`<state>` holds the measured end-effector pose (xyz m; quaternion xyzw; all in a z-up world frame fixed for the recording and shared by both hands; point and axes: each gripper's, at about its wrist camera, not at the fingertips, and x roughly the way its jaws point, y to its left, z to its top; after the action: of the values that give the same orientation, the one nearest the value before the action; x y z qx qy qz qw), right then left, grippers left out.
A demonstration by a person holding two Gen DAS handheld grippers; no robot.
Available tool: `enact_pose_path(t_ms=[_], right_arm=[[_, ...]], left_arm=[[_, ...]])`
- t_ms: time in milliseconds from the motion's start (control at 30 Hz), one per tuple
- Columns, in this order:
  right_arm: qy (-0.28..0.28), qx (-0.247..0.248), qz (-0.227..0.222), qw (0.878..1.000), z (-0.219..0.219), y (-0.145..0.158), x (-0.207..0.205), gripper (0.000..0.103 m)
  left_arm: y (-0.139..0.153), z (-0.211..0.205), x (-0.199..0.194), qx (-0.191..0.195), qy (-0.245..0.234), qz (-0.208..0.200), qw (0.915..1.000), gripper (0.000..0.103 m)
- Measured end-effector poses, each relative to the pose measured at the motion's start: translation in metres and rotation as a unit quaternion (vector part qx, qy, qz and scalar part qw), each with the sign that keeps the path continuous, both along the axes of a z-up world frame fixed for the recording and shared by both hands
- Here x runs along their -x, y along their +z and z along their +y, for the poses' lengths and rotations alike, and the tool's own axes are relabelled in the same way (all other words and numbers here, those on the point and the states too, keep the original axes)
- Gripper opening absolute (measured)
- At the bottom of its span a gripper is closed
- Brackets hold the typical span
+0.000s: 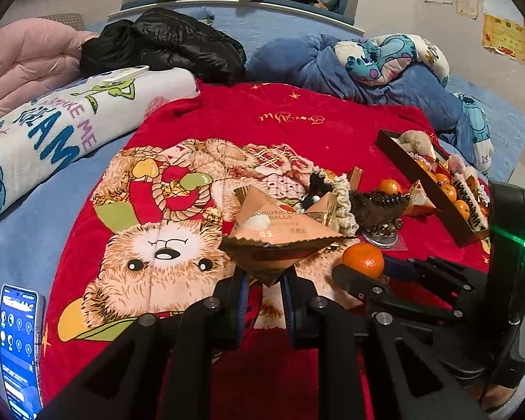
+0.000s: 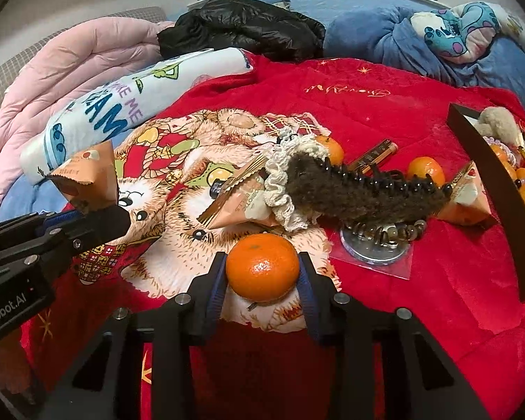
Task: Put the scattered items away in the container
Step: 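Close the right gripper around the mandarin orange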
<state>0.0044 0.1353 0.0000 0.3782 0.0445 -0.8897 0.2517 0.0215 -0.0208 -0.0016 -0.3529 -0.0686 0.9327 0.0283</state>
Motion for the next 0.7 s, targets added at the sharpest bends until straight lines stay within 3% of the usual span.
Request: enact_pose_path(t_ms=[400, 700], right_arm=[[-0.024, 0.009, 0.016, 1.0, 0.019, 0.014, 0.005, 0.037], [-0.044, 0.016, 0.013, 0.999, 0.04, 0.016, 0.01, 0.037]], left_arm=[[0.011, 0.024, 0.005, -0.006, -0.006, 0.004, 1.0, 0.018], [0.021, 0.061, 0.004, 0.032, 0.0, 0.029, 0.9991, 0.018]])
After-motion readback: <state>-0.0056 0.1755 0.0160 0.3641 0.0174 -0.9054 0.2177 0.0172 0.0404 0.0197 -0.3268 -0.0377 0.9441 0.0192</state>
